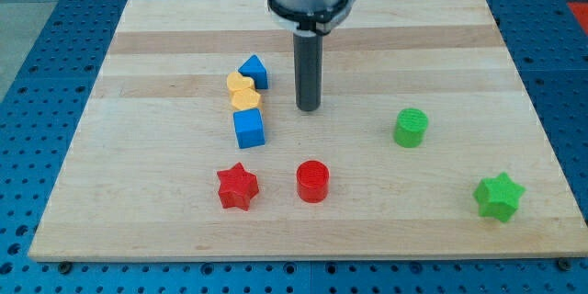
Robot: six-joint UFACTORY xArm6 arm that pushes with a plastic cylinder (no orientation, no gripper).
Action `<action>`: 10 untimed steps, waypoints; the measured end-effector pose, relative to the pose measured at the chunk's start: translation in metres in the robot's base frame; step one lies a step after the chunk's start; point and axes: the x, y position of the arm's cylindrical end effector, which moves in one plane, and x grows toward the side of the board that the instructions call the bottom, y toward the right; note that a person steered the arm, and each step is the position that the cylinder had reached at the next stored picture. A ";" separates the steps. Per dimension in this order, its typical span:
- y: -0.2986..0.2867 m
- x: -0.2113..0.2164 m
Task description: Slightly push the blue triangle to the top of the yellow heart
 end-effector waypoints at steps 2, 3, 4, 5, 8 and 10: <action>-0.009 -0.037; -0.021 -0.042; -0.030 -0.045; -0.039 -0.045; -0.064 -0.048; -0.064 -0.055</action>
